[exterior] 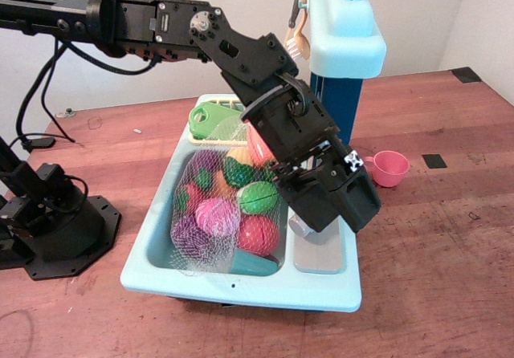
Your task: Turn lever vertical to front
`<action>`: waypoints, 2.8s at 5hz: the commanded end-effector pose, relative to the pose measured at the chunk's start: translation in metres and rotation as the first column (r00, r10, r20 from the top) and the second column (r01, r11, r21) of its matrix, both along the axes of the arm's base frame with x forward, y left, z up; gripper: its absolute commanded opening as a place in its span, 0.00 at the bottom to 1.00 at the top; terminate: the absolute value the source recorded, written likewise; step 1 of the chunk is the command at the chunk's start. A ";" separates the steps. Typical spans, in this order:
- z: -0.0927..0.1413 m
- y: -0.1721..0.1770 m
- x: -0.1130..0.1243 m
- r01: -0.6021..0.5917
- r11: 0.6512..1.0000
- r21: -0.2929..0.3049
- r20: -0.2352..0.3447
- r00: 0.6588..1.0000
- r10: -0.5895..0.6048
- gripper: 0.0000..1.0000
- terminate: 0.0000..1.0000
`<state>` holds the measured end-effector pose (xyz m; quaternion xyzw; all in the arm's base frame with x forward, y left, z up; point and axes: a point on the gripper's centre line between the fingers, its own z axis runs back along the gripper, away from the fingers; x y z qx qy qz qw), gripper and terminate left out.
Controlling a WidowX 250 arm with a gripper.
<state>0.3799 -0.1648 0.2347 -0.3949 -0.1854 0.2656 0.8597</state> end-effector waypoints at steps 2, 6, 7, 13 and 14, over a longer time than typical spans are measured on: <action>0.000 0.004 0.010 0.003 1.000 0.006 0.013 1.000 -0.003 1.00 0.00; -0.040 0.037 -0.005 -0.032 0.999 0.008 -0.015 0.999 0.032 1.00 0.00; -0.051 0.043 -0.016 -0.063 0.998 0.003 -0.013 0.998 0.063 1.00 0.00; -0.061 0.063 -0.015 -0.167 0.986 0.008 0.022 0.986 0.166 1.00 0.00; -0.054 0.069 -0.028 -0.178 0.984 0.016 0.034 0.984 0.177 1.00 0.00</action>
